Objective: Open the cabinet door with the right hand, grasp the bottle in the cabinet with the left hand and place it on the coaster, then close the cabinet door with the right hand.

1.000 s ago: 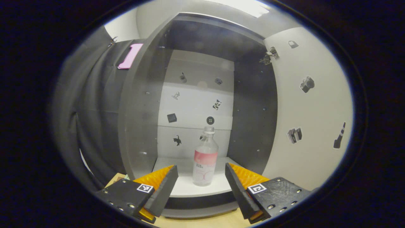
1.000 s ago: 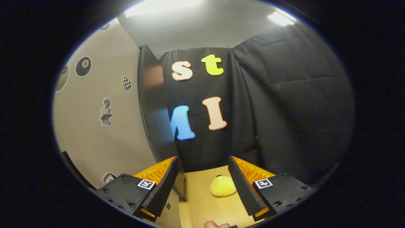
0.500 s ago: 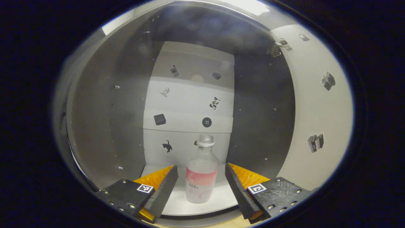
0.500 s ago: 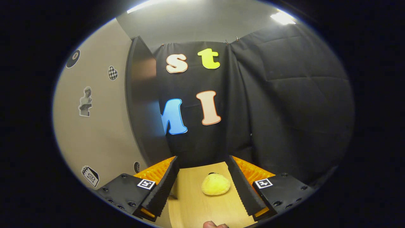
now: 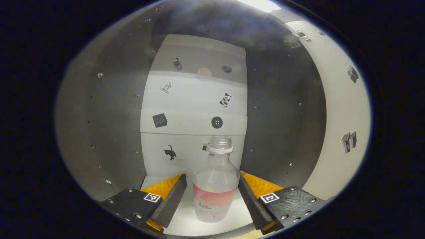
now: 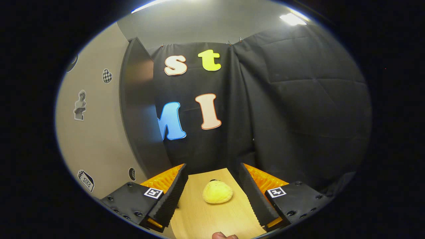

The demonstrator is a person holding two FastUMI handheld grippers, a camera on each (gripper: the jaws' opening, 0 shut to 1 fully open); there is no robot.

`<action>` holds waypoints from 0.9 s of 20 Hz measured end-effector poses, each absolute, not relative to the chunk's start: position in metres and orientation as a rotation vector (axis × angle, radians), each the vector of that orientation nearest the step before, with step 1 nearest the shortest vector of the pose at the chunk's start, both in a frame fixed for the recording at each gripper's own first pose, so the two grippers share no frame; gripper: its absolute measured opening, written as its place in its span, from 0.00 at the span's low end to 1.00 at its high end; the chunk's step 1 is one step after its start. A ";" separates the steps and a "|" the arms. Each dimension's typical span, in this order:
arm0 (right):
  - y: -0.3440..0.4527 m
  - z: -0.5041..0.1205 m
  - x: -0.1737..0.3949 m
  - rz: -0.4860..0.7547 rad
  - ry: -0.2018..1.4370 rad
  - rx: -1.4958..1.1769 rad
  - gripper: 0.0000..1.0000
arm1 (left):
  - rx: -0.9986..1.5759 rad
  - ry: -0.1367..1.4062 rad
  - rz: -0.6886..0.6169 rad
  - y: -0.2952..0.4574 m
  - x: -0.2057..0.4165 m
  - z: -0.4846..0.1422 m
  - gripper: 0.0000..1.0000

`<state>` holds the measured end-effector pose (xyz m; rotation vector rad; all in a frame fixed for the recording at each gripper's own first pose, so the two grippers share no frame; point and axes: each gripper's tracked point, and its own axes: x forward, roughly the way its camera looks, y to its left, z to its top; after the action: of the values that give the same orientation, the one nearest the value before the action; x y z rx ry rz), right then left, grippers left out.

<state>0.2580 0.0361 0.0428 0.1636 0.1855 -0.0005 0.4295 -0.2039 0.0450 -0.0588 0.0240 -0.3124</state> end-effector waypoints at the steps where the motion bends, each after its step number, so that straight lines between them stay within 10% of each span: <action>1: 0.037 0.041 0.260 0.001 0.190 0.165 0.98 | -0.059 0.031 -0.317 -0.206 0.432 0.043 0.92; 18: 0.036 0.027 0.268 0.020 0.204 0.184 0.93 | -0.010 -0.030 -0.333 -0.209 0.414 0.054 0.74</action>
<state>0.2684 0.0361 0.0271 0.1842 0.2037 0.0199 0.4136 -0.2090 0.0542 -0.0097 -0.0299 -0.3328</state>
